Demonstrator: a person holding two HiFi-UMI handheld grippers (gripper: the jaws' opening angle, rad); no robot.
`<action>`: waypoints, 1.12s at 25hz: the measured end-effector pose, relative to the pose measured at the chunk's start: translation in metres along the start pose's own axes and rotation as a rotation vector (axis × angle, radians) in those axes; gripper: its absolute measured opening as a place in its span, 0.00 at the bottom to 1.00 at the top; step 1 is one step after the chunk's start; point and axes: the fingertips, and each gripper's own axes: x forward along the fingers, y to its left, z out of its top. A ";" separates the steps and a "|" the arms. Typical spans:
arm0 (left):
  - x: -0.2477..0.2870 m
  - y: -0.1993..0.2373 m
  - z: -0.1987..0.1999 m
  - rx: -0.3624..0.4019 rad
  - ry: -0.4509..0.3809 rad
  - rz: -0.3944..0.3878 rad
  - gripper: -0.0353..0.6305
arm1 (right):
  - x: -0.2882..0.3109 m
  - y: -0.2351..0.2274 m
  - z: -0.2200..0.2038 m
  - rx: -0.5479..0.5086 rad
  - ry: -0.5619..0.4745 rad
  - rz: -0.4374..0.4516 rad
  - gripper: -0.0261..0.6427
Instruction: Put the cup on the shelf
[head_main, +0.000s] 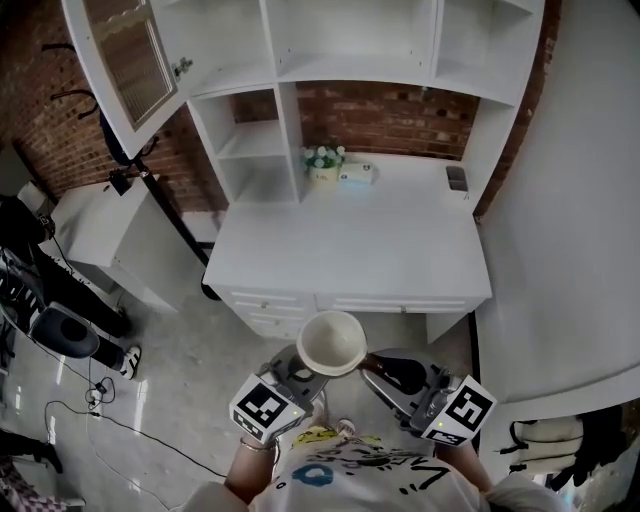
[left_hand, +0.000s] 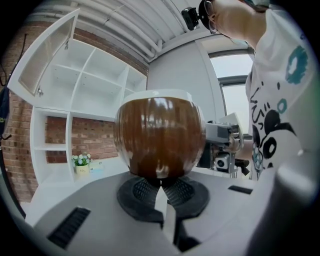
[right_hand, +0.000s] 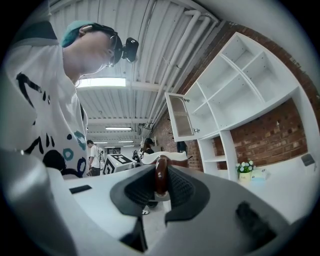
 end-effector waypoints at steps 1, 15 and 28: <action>0.001 0.004 0.000 0.005 0.003 -0.008 0.08 | 0.003 -0.003 0.000 0.001 -0.001 -0.006 0.14; 0.013 0.063 0.018 0.030 -0.022 -0.049 0.08 | 0.047 -0.042 0.015 -0.024 -0.012 -0.057 0.14; -0.007 0.140 0.018 0.057 -0.007 -0.056 0.08 | 0.122 -0.065 0.018 -0.025 -0.018 -0.080 0.14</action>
